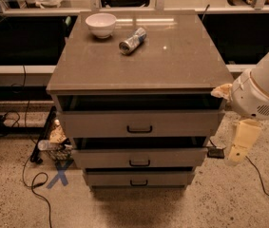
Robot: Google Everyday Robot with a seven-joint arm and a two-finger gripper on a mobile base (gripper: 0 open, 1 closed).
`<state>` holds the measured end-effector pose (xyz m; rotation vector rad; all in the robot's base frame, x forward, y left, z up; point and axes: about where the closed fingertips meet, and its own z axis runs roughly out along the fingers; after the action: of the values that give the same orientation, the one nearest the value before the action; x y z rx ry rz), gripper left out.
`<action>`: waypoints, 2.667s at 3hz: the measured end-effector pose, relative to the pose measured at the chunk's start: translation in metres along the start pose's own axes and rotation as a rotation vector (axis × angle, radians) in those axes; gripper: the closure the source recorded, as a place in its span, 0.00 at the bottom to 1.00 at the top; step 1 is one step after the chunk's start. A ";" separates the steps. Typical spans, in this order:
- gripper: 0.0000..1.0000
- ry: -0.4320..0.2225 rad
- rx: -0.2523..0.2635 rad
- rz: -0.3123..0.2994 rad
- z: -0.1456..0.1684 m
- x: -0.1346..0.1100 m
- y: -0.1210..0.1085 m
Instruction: Open middle drawer
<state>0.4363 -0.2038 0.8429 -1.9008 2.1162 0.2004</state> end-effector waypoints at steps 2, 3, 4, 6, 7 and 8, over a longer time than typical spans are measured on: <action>0.00 0.047 -0.049 -0.035 0.071 0.046 0.005; 0.00 0.052 -0.104 -0.107 0.132 0.083 0.007; 0.00 0.022 -0.145 -0.146 0.187 0.111 0.007; 0.00 -0.042 -0.145 -0.147 0.252 0.124 0.004; 0.00 -0.100 -0.100 -0.179 0.305 0.129 0.002; 0.00 -0.139 -0.050 -0.231 0.340 0.123 -0.004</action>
Offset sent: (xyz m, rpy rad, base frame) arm -0.0009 -0.0498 -0.1799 -0.0707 0.0791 0.1725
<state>0.4708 -0.2218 0.4834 -2.0758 1.8021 0.3279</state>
